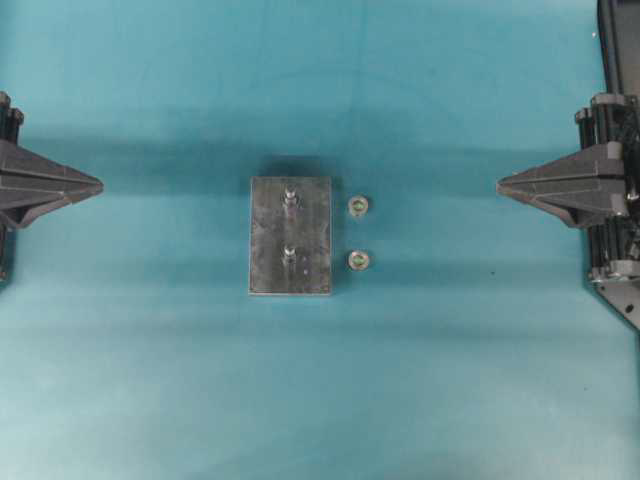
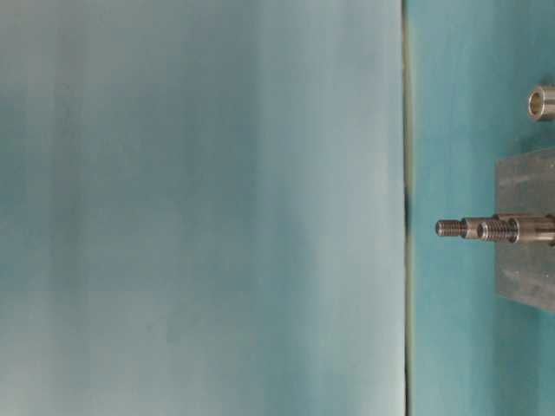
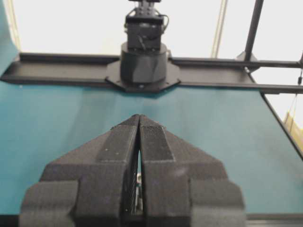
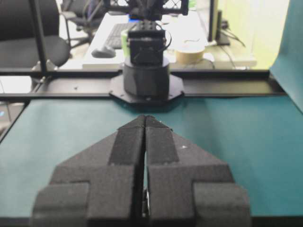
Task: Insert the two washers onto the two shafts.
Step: 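Move the right gripper toward the upper silver washer beside the plate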
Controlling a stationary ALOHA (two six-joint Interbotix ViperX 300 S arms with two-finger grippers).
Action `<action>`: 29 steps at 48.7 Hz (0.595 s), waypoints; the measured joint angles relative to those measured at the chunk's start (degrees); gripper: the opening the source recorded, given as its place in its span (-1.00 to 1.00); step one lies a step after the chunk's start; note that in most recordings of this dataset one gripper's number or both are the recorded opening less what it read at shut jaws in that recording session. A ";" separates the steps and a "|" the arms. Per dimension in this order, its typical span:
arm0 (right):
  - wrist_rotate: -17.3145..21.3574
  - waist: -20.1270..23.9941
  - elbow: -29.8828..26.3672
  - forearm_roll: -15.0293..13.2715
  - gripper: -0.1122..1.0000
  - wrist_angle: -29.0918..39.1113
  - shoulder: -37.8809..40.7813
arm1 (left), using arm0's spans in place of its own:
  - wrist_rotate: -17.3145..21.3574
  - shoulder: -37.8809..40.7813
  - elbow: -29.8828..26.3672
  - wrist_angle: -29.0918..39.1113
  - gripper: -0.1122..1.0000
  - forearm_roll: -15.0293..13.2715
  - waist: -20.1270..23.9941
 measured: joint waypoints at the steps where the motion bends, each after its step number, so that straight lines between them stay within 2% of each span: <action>1: 0.00 -0.09 0.00 0.00 -0.77 0.09 0.00 | 0.00 0.09 0.00 0.09 -0.80 0.00 0.00; 3: 0.09 -0.18 -0.09 0.35 -0.76 0.44 0.18 | -0.26 1.14 -0.79 1.05 -0.80 0.09 0.00; 6: 0.35 -1.23 -0.35 3.08 -0.79 2.90 0.79 | -0.70 3.78 -2.02 3.08 -0.80 0.26 0.00; 9: 1.32 -2.64 -1.32 5.89 -0.79 7.03 2.11 | -0.97 6.06 -2.81 4.83 -0.80 0.35 0.09; 12: 2.02 -4.57 -2.81 7.38 -0.79 12.13 3.87 | -1.05 7.29 -3.34 6.33 -0.80 0.35 0.35; 21: 2.29 -8.96 -7.29 7.73 -0.79 25.05 10.02 | -1.05 8.17 -3.60 10.81 -0.80 0.44 1.41; 29: 2.29 -9.40 -11.25 7.65 -0.79 32.70 17.67 | -0.97 9.14 -4.39 17.84 -0.80 0.44 1.49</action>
